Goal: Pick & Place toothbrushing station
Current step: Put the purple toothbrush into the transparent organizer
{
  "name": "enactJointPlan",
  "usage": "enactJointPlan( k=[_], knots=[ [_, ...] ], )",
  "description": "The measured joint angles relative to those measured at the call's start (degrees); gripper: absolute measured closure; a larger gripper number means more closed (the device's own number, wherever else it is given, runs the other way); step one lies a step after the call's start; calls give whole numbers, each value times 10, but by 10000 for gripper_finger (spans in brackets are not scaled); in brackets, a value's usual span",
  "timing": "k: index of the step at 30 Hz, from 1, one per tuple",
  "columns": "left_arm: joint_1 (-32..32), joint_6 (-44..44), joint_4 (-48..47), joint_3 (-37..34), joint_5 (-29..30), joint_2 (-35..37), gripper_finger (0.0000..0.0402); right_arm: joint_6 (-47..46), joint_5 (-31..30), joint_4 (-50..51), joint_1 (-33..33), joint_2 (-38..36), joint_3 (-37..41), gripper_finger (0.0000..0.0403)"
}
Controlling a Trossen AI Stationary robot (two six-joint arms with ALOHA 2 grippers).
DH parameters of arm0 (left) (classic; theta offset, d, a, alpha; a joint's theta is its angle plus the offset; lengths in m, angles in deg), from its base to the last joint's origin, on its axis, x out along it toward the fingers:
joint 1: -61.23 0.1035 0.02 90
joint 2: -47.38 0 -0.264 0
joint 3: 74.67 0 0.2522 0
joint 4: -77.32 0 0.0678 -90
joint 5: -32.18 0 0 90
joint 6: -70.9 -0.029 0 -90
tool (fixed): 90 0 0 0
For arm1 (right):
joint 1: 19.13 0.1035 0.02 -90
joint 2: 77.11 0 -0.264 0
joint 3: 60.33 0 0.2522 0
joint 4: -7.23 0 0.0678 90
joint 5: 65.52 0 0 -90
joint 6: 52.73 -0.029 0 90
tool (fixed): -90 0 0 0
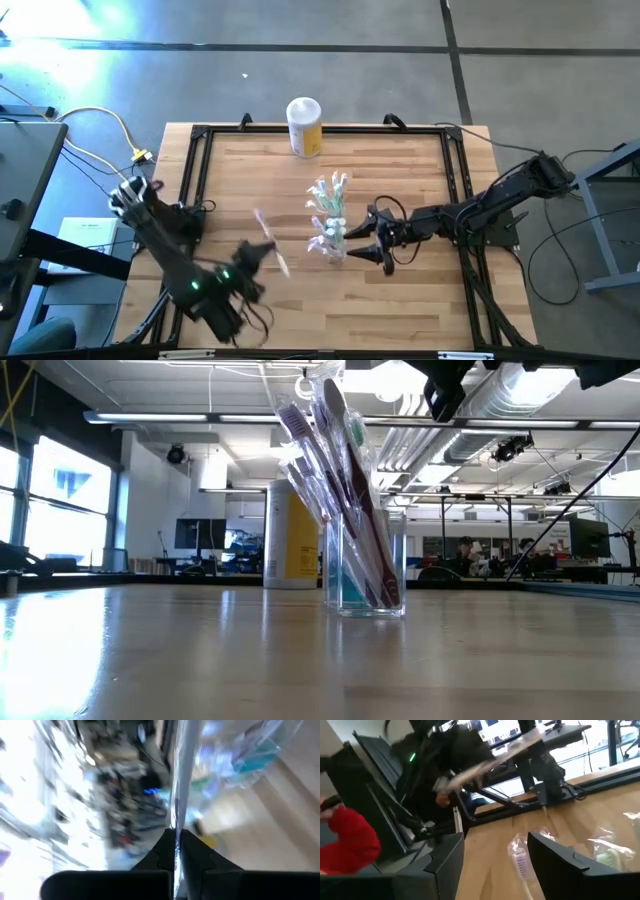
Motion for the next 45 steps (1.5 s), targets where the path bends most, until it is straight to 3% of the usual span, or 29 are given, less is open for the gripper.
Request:
enactJointPlan(
  k=[9,15,28,37,45],
  knots=[
    [10,-511,344,1,141,-116,396,-28,36,-26,-33,0,0,193],
    [20,-575,451,32,65,-116,395,28,39,-36,-44,0,0,189],
    [69,-833,674,35,-79,-127,394,25,42,-36,-17,0,-16,146],
    [101,-911,735,35,-153,-130,394,25,43,-33,-16,0,-16,143],
    [130,-931,754,35,-165,-130,394,8,57,-32,-16,0,-16,144]
  ],
)
